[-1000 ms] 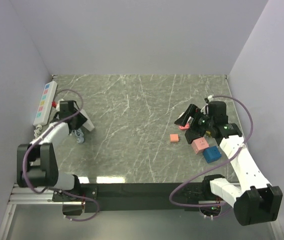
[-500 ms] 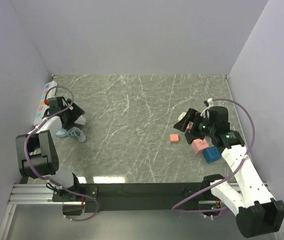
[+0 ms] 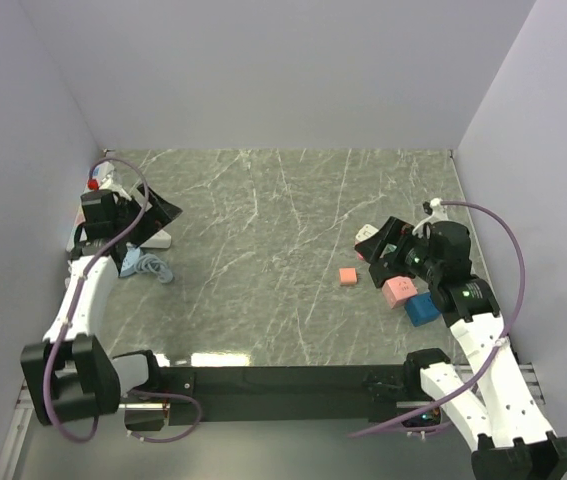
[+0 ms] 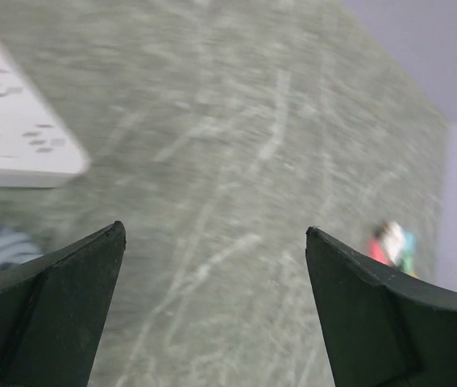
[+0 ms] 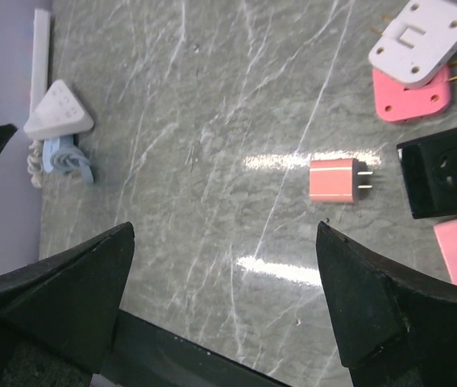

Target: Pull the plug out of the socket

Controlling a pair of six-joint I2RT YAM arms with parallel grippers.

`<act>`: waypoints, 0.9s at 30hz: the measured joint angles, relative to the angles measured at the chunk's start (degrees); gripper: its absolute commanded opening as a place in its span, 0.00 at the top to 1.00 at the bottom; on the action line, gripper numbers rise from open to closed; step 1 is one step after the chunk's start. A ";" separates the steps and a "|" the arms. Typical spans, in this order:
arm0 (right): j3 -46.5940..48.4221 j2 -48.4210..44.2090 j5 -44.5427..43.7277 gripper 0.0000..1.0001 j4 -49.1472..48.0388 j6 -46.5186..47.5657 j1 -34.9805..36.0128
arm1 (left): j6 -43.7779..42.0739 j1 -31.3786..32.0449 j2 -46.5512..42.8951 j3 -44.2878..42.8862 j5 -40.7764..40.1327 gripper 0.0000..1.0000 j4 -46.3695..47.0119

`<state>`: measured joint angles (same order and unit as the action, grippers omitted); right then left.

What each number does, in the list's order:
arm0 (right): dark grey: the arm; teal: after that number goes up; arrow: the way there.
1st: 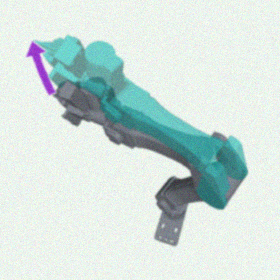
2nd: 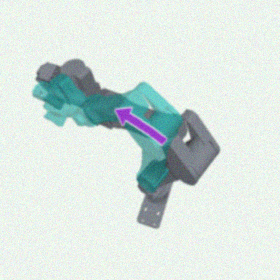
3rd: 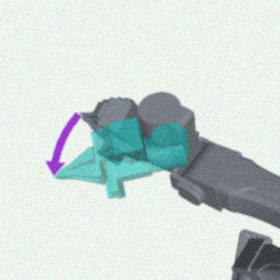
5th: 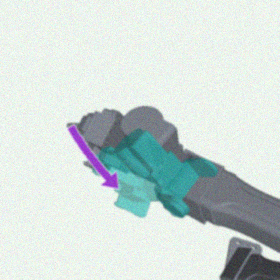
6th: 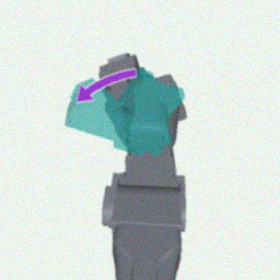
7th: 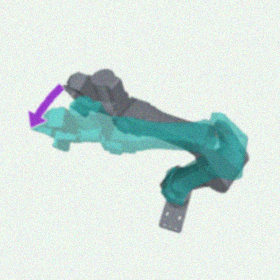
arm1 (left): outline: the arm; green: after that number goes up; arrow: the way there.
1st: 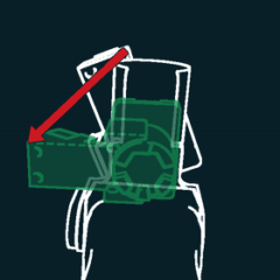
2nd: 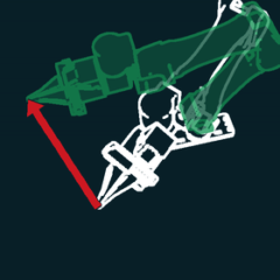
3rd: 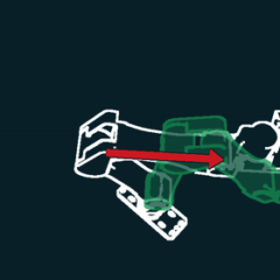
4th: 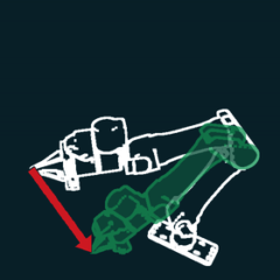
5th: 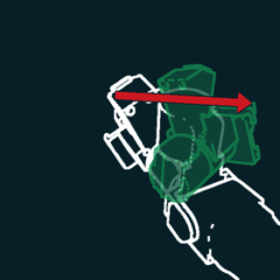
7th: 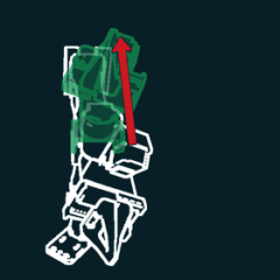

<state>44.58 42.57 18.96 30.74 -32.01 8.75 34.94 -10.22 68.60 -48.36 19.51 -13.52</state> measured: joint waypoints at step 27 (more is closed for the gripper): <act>5.03 -6.23 -16.17 0.00 4.33 -0.92 0.00 | -0.31 6.36 -17.68 0.44 19.93 0.01 1.31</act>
<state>49.60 36.34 2.79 35.07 -32.93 8.75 34.63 -3.86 50.92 -47.92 39.44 -12.21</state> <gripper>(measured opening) 0.998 0.993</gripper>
